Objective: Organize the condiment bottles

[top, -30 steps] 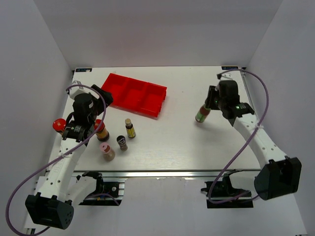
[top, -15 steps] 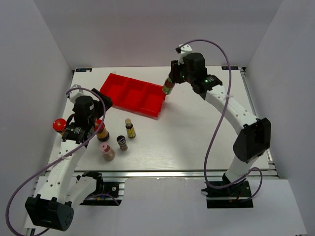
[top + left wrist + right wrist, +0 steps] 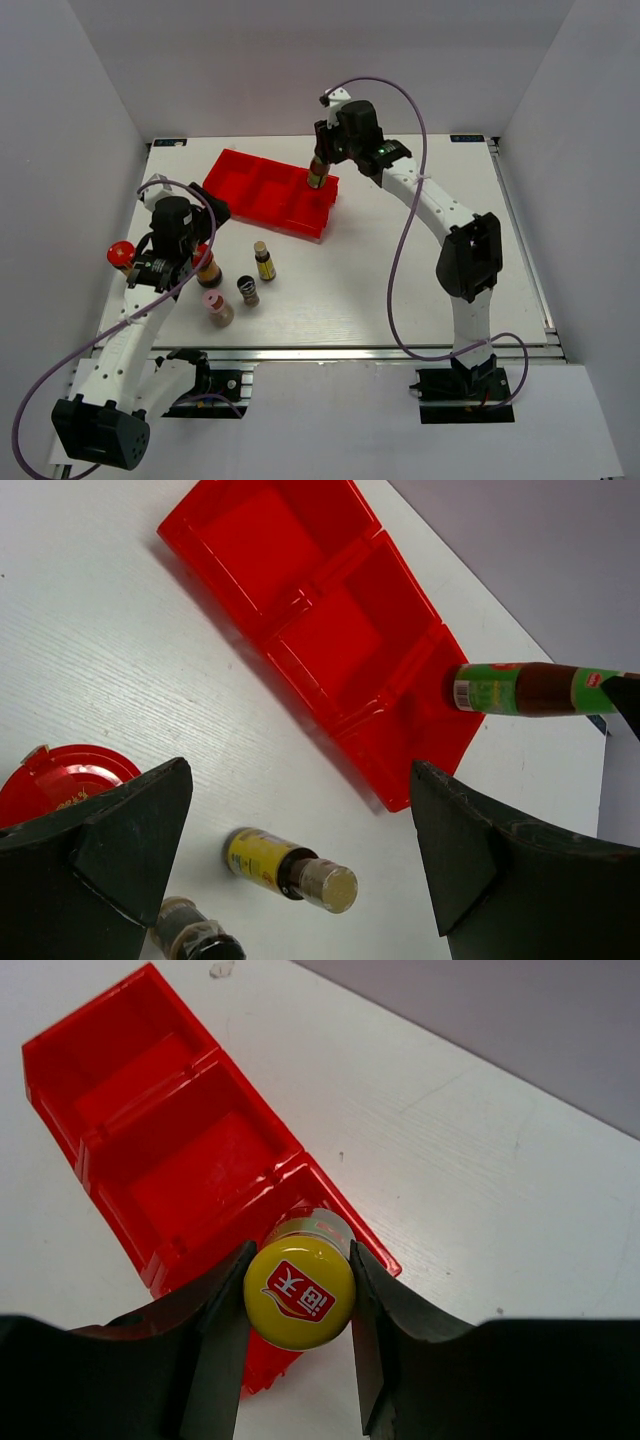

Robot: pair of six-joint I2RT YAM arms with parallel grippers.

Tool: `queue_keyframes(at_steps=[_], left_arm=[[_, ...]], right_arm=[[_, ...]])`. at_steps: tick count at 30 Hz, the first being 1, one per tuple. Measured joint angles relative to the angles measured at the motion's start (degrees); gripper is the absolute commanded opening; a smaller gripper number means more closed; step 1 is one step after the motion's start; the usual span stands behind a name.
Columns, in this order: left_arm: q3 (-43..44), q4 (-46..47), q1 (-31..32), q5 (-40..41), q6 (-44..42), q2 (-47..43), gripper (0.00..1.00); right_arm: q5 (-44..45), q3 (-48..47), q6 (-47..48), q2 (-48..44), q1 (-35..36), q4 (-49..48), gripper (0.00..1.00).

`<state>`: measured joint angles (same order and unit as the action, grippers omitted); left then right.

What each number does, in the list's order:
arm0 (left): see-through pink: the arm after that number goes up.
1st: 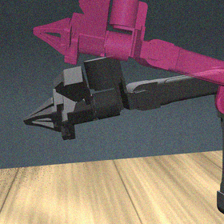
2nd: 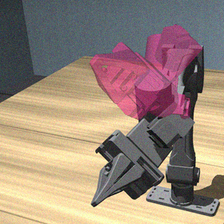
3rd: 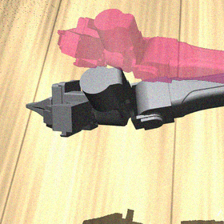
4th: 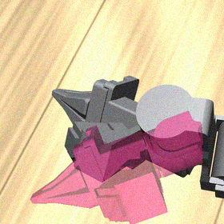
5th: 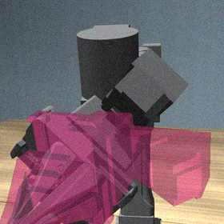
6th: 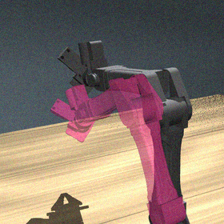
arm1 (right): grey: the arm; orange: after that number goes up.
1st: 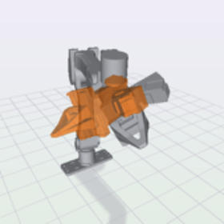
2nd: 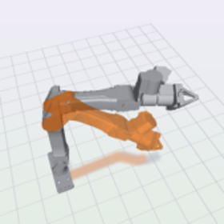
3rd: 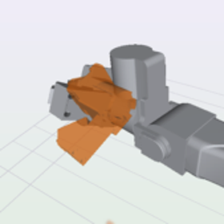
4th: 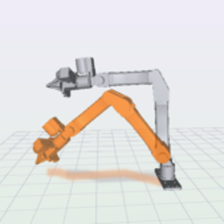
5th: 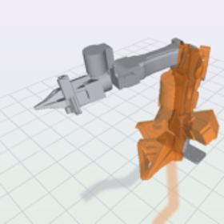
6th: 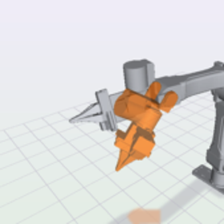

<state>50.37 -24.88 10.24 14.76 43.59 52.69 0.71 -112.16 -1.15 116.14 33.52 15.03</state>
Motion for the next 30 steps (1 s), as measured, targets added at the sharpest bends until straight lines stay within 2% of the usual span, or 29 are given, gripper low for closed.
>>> queue_keyframes(at_steps=[16,21,27,30], left_arm=[[-0.2,-0.8,0.0,-9.1,-0.3,2.4,0.98],[-0.2,-1.9,0.0,-12.6,-1.0,4.0,0.98],[-0.2,-3.5,0.0,-15.7,-2.2,3.7,0.98],[-0.2,-4.7,0.1,-16.9,-3.0,3.7,0.98]], right_arm=[[0.2,0.0,2.4,6.9,1.2,0.4,0.16],[0.4,0.0,3.2,7.3,1.2,-1.4,0.26],[0.3,0.1,3.2,7.4,1.2,-1.7,0.52],[0.3,0.2,3.1,7.3,1.2,-4.3,0.61]])
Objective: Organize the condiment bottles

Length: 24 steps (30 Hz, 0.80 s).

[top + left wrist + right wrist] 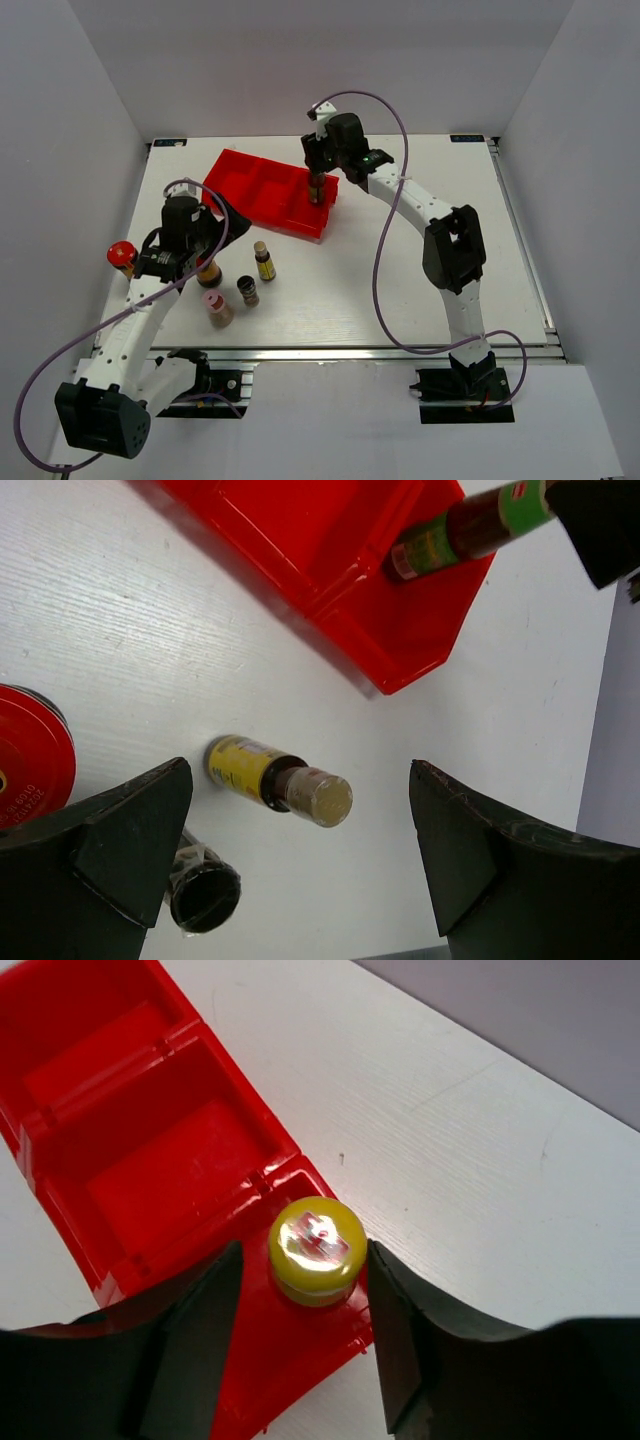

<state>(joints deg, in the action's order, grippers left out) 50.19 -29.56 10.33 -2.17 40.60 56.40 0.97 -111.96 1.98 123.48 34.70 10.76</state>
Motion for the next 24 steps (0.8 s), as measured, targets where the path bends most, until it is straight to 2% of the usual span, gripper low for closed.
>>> queue_keyframes(at_steps=[1,3,5,11,16,21,24], left_arm=[[0.0,-0.3,0.1,-0.3,-0.3,0.0,0.98],[0.0,-0.8,0.7,-0.9,-0.9,0.1,0.98],[0.0,-1.0,1.7,-1.3,-1.5,0.5,0.98],[0.7,-1.8,5.7,-1.1,-3.2,2.9,0.98],[2.5,-3.1,10.6,1.0,-4.5,6.2,0.98],[3.3,-5.1,12.5,4.7,-5.2,8.3,0.98],[3.7,-6.3,12.8,7.1,-5.2,8.8,0.92]], right_arm=[[-0.2,0.0,-0.1,0.0,0.0,-0.9,0.72],[-1.2,0.0,0.0,0.0,0.0,-2.0,0.83],[-1.9,0.1,-0.1,-0.1,0.0,-2.5,0.89],[-3.4,2.3,-0.1,-2.6,0.0,-3.8,0.89],[-2.8,6.5,-0.1,-8.3,0.0,-6.9,0.89],[1.6,16.2,-0.6,-18.5,0.1,-13.6,0.89],[4.6,23.3,-0.9,-25.6,0.1,-18.4,0.89]])
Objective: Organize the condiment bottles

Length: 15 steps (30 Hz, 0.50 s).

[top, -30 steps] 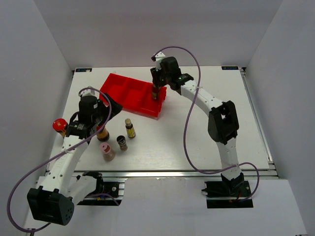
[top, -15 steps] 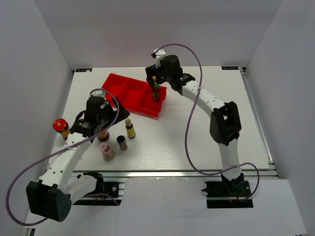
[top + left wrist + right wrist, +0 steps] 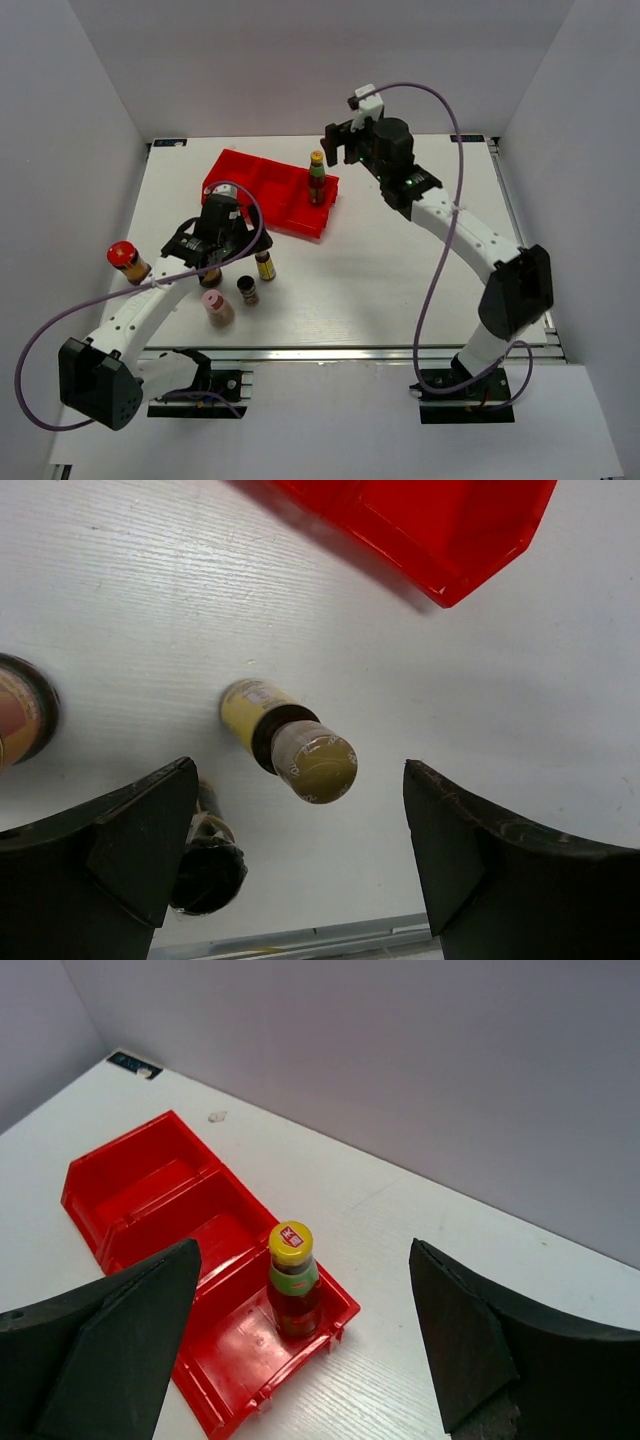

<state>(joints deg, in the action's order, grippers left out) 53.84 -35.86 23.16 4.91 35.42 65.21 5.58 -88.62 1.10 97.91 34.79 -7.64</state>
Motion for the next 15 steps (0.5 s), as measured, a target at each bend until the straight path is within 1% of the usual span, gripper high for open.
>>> queue_keyframes(at_steps=[4,8,12,15], left_arm=[[0.7,-0.5,0.7,1.7,0.0,1.2,0.82],[2.8,-2.6,3.3,4.0,-0.1,3.1,0.82],[7.5,-6.7,6.8,9.9,0.1,6.6,0.83],[10.0,-8.7,8.0,13.3,0.2,9.6,0.83]], right_arm=[[4.0,9.0,-0.5,-8.2,0.0,-5.0,0.89],[9.7,15.4,-0.4,-13.4,0.0,-7.5,0.89],[17.0,21.8,0.3,-17.4,0.0,-7.9,0.89],[20.6,25.8,0.6,-19.6,0.0,-7.8,0.89]])
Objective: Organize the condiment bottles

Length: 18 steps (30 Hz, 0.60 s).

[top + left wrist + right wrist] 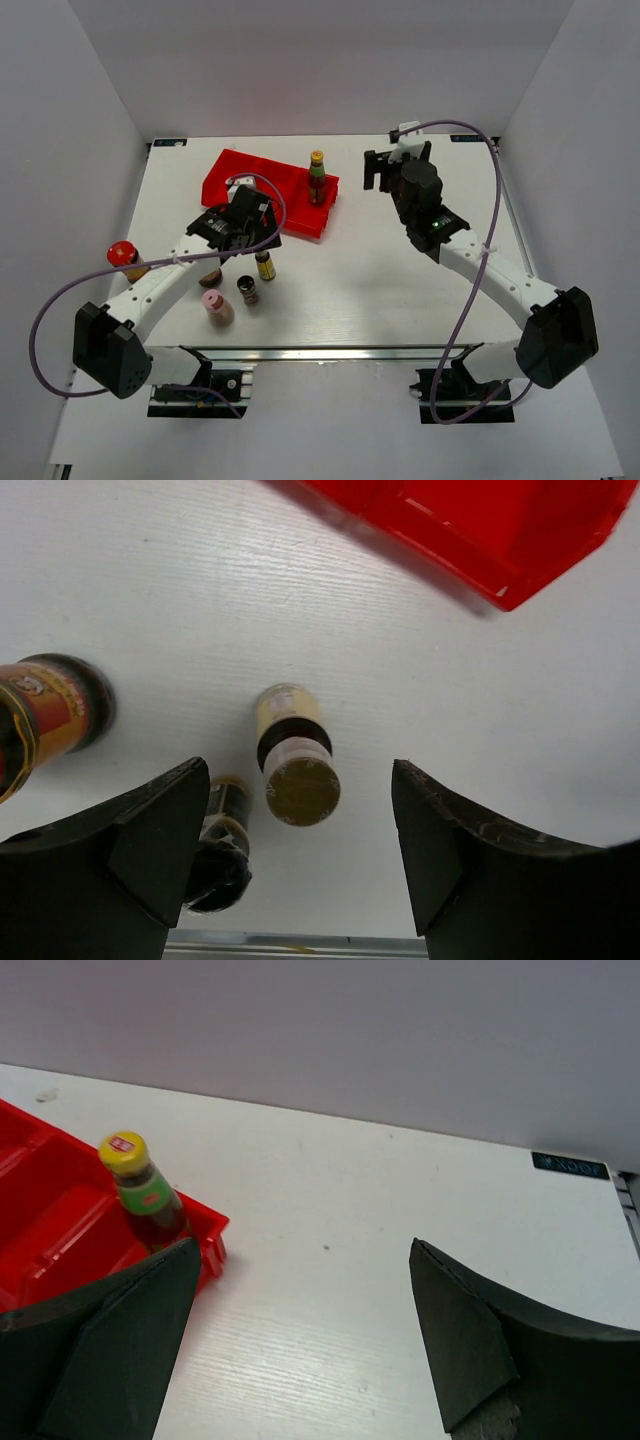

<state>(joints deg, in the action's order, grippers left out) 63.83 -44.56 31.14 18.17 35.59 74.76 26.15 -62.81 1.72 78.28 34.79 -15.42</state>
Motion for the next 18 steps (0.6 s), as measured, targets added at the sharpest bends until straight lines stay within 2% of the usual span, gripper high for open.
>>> queue_keyframes(at_steps=[5,11,14,15,18], left_arm=[[0.6,-2.5,0.6,3.4,0.0,3.9,0.81],[0.7,-3.5,1.0,3.9,-0.2,5.4,0.75],[0.7,-3.4,1.0,3.8,-0.2,5.4,0.65],[0.7,-3.5,1.1,3.7,-0.3,5.4,0.58],[0.7,-3.5,1.3,3.5,-0.5,5.4,0.51]], right_arm=[[5.3,3.3,-1.2,-3.1,0.0,0.4,0.89],[11.2,7.8,-3.8,-7.8,0.0,0.0,0.89],[12.9,9.2,-4.5,-8.6,0.0,0.0,0.89],[13.3,9.4,-4.6,-8.6,0.0,0.0,0.89],[14.5,9.4,-4.5,-8.5,-0.1,0.3,0.89]])
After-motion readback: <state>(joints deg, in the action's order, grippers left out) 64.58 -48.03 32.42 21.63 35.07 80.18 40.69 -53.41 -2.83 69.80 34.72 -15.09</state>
